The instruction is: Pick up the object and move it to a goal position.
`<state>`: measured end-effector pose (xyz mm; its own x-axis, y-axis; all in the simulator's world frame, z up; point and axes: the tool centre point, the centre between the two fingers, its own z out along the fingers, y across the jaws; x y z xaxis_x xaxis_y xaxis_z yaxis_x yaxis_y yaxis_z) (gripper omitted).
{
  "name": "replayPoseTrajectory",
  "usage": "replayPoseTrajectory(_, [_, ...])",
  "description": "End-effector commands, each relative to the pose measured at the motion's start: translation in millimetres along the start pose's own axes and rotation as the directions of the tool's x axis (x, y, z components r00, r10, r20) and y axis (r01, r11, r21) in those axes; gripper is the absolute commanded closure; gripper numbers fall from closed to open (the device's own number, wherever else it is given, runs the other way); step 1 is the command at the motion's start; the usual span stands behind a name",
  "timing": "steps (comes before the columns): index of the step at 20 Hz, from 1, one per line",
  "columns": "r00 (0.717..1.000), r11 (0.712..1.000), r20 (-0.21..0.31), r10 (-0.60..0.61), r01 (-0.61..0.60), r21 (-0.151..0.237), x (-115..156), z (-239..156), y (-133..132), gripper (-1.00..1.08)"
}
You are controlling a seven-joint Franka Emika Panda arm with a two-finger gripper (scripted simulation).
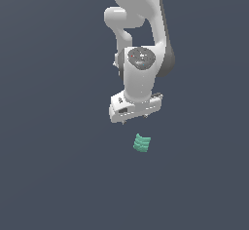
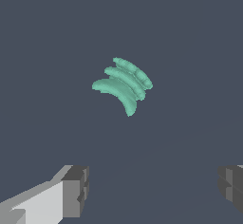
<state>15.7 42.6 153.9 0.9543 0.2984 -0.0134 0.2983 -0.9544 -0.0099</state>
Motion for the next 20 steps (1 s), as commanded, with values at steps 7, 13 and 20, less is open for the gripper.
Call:
replayPoseTrajectory(7, [0.967,0.967,0.003,-0.255,0.255,-0.008,21,16,-5,-0.92])
replayPoseTrajectory(13, [0.904,0.904,0.005,-0.427,0.428,-0.011,35,28,-8,-0.92])
replayPoseTrajectory(20, [0.794,0.794,0.004,-0.608,0.608,-0.013,51,42,-12,-0.92])
